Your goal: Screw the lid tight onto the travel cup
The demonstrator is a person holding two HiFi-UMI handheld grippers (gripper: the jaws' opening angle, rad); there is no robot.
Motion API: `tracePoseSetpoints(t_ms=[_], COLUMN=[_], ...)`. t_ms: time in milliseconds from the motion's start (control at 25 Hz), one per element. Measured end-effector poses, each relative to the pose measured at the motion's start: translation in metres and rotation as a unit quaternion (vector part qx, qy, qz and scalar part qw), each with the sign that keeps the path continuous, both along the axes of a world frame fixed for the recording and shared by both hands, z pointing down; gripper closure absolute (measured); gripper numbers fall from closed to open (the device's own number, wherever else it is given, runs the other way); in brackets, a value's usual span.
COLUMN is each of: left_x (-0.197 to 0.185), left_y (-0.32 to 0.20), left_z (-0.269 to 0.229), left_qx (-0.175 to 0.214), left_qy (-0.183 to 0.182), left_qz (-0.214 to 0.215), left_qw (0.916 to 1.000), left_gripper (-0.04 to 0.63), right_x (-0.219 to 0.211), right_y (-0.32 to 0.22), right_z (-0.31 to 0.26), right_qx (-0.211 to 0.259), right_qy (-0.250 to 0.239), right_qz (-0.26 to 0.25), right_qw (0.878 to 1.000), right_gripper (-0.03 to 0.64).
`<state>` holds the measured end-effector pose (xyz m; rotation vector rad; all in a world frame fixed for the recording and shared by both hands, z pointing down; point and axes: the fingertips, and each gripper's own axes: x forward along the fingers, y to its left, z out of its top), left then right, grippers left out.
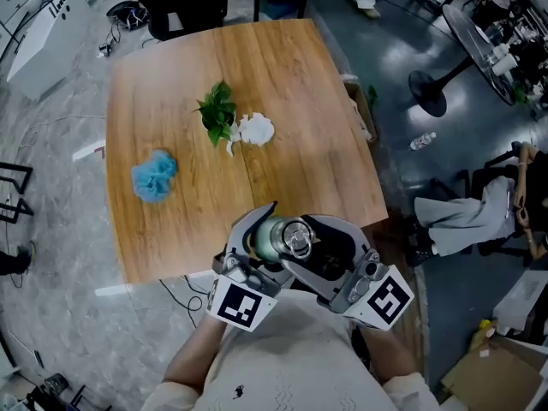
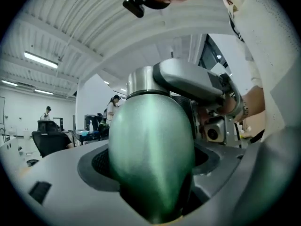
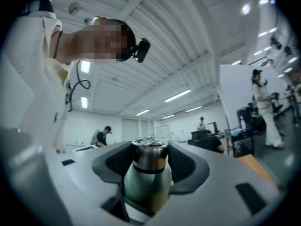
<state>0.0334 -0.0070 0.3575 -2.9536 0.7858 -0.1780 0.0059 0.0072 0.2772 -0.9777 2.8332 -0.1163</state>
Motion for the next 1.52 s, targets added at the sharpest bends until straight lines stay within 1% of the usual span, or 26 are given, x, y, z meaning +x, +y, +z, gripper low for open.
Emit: tracePoseSetpoints(t_ms=[80,120,160,200,320,400,520,560,600,640,680,720,800,880,920,960,1000,1040,1120,1160,1200,1280,1320,1400,1480,1520], left_x=[0.001,0.003,0.006,0.008,0.013,0.016,0.025,0.029,0.032,0.035,0.036,0.038,0.039,0.042,0.045,0.049,0.053,0.056,0.059,0.060,0.061,0.061,0.062,0.065,0.067,0.066], left_y=[-0.006,-0.006,-0.004,0.000,0.019,0.034,0.056,0.060,0.061,0.060,0.055,0.048,0.028,0.010,0.005,0.004,0.005,0.009,0.022,0.030,0.037,0.053,0.061,0.071,0.073,0.072], left_z=[0.000,0.000,-0.001,-0.003,-0.012,-0.018,-0.023,-0.023,-0.022,-0.020,-0.019,-0.018,-0.017,-0.017,-0.017,-0.017,-0.017,-0.018,-0.020,-0.022,-0.022,-0.021,-0.021,-0.026,-0.030,-0.030], left_qx=[0.002,0.003,0.004,0.008,0.012,0.004,-0.004,-0.005,-0.005,-0.004,-0.002,0.001,0.011,0.023,0.026,0.026,0.023,0.022,0.018,0.014,0.010,-0.002,-0.007,-0.003,0.005,0.007], left_qy=[0.002,0.004,0.008,0.013,0.028,0.036,0.040,0.034,0.026,0.019,0.014,0.011,-0.001,-0.014,-0.014,-0.009,-0.002,0.004,0.014,0.017,0.016,0.008,0.010,0.024,0.028,0.025], left_qz=[-0.010,-0.005,0.006,0.023,0.100,0.152,0.215,0.227,0.230,0.223,0.208,0.184,0.118,0.052,0.033,0.028,0.036,0.053,0.108,0.137,0.164,0.205,0.220,0.246,0.262,0.264], left_qw=[0.9999,1.0000,0.9999,0.9996,0.9946,0.9877,0.9757,0.9732,0.9728,0.9745,0.9781,0.9829,0.9929,0.9983,0.9990,0.9992,0.9991,0.9983,0.9939,0.9903,0.9863,0.9787,0.9753,0.9690,0.9646,0.9643], left_gripper=[0.179,0.179,0.179,0.179,0.179,0.179,0.179,0.179,0.179,0.179,0.179,0.179,0.179,0.179,0.179,0.179,0.179,0.179,0.179,0.179,0.179,0.179,0.179,0.179,0.179,0.179], right_x=[0.004,0.004,0.003,0.001,0.003,0.012,0.025,0.026,0.026,0.025,0.025,0.027,0.033,0.043,0.047,0.051,0.054,0.055,0.055,0.056,0.057,0.057,0.057,0.057,0.054,0.051], right_y=[-0.007,-0.006,-0.004,0.002,0.021,0.030,0.041,0.045,0.048,0.048,0.046,0.042,0.029,0.018,0.014,0.013,0.014,0.016,0.022,0.025,0.027,0.035,0.042,0.053,0.056,0.056], right_z=[0.004,0.006,0.007,0.008,0.008,0.003,-0.003,-0.005,-0.007,-0.009,-0.010,-0.011,-0.011,-0.011,-0.010,-0.007,-0.005,-0.004,-0.003,-0.003,-0.004,-0.010,-0.011,-0.010,-0.014,-0.016], right_qx=[-0.017,-0.018,-0.016,-0.012,-0.004,0.007,0.026,0.034,0.040,0.046,0.051,0.053,0.049,0.037,0.028,0.019,0.010,0.004,0.001,0.003,0.009,0.022,0.023,0.020,0.033,0.042], right_qy=[-0.015,-0.012,-0.007,-0.004,-0.012,-0.013,0.007,0.013,0.015,0.015,0.013,0.013,0.011,0.006,0.003,0.003,0.002,-0.001,-0.008,-0.009,-0.007,0.000,0.006,0.020,0.028,0.031], right_qz=[0.058,0.070,0.066,0.048,-0.048,-0.104,-0.170,-0.189,-0.201,-0.199,-0.181,-0.150,-0.064,0.030,0.070,0.101,0.118,0.120,0.086,0.061,0.033,-0.029,-0.064,-0.128,-0.172,-0.182], right_qw=[0.998,0.997,0.998,0.999,0.999,0.994,0.985,0.981,0.979,0.979,0.982,0.987,0.997,0.999,0.997,0.995,0.993,0.993,0.996,0.998,0.999,0.999,0.998,0.991,0.984,0.982], right_gripper=[0.375,0.374,0.374,0.371,0.338,0.338,0.339,0.345,0.359,0.387,0.388,0.390,0.391,0.392,0.393,0.393,0.391,0.391,0.383,0.342,0.325,0.318,0.318,0.318,0.322,0.335])
